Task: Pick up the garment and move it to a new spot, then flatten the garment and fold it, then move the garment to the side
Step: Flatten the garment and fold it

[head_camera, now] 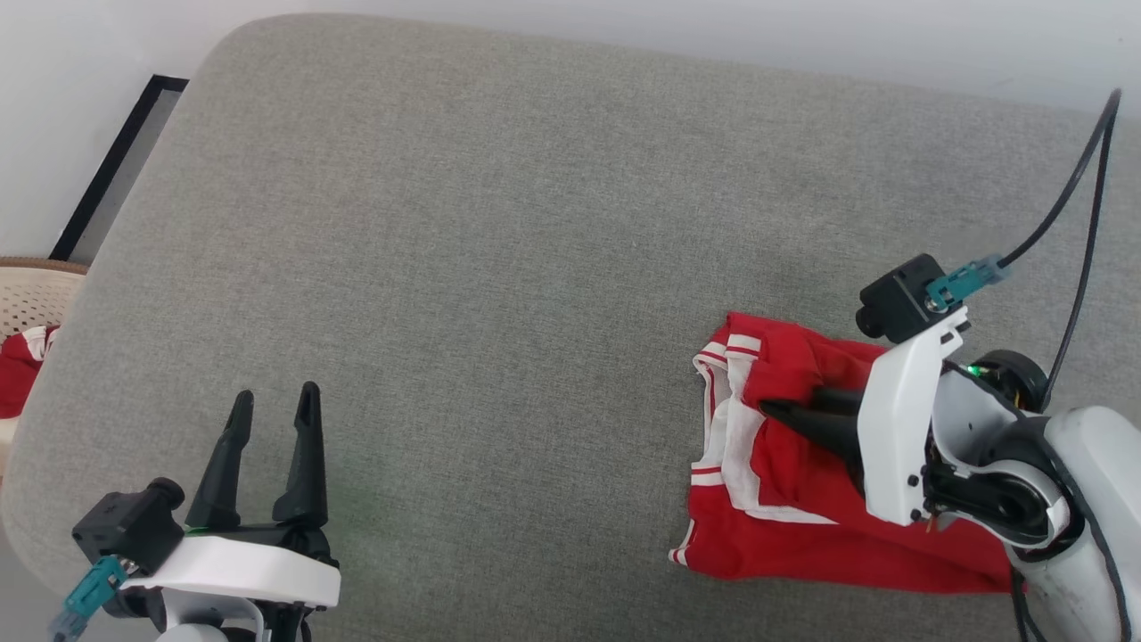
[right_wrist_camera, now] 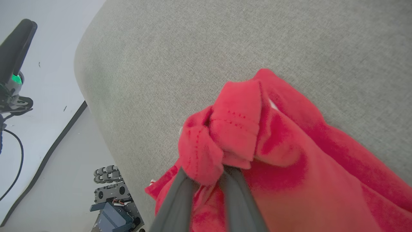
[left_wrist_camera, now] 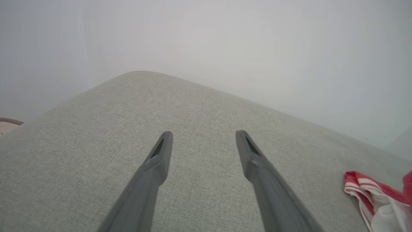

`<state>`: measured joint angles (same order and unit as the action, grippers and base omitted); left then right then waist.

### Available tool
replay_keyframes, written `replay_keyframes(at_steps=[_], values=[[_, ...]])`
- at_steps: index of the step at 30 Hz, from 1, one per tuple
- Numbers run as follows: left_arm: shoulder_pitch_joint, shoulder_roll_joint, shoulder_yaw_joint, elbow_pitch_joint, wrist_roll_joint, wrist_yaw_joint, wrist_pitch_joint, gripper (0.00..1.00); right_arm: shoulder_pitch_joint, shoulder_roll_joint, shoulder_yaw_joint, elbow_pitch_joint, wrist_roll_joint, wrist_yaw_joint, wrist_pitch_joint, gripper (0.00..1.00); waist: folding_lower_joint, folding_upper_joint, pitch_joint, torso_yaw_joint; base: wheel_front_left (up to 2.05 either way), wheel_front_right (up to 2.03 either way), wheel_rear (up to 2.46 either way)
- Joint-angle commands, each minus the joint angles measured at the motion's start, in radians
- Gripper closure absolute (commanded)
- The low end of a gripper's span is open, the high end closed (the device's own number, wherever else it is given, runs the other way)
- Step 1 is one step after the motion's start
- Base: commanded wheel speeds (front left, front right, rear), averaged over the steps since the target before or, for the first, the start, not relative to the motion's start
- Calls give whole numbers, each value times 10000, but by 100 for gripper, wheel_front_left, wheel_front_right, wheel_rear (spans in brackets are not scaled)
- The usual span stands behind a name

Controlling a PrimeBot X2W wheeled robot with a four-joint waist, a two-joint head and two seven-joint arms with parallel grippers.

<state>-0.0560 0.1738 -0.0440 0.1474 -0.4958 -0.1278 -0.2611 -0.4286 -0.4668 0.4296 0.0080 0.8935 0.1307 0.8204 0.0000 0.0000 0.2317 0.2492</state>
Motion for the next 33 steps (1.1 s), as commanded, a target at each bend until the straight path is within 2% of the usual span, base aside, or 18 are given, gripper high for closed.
replay_keyframes(at_steps=[1,2,8,13,18,25,26,27,33], values=[[-117,26,30,3,-67,-35,-51,0,-163,-63,93,25,-47,1,-141,36,0,0,-19,14,0,0,0],[-94,29,76,-2,-78,-35,-51,0,-205,-97,123,50,-13,1,-207,0,0,0,-34,-4,0,0,0],[228,80,464,-99,-142,-35,-51,0,-229,-501,-12,-349,134,1,-709,0,0,0,-222,-359,0,0,0],[478,146,767,-237,-71,-36,-52,0,186,-939,-606,-769,-128,1,-1601,0,0,0,-448,-819,0,0,0],[730,282,1055,-401,46,-36,-53,0,783,-1154,-1215,-950,-610,1,-2929,0,0,0,-686,-1325,0,0,0],[1018,386,1183,-538,200,-36,-52,0,1846,-986,-1979,-837,-1286,1,-4986,0,0,0,-998,-1873,0,0,0],[1018,386,1183,-538,200,-36,-52,0,1846,-986,-1979,-837,-1286,1,-4986,0,0,0,-998,-1873,0,0,0],[1103,384,1189,-552,241,-36,-52,0,2134,-933,-2127,-736,-1555,1,-5661,0,0,0,-1094,-2002,0,0,0],[1439,368,1359,-588,371,-36,-52,0,2792,-759,-2472,14,-2653,1,-7864,0,0,0,-1466,-2309,0,0,0]])
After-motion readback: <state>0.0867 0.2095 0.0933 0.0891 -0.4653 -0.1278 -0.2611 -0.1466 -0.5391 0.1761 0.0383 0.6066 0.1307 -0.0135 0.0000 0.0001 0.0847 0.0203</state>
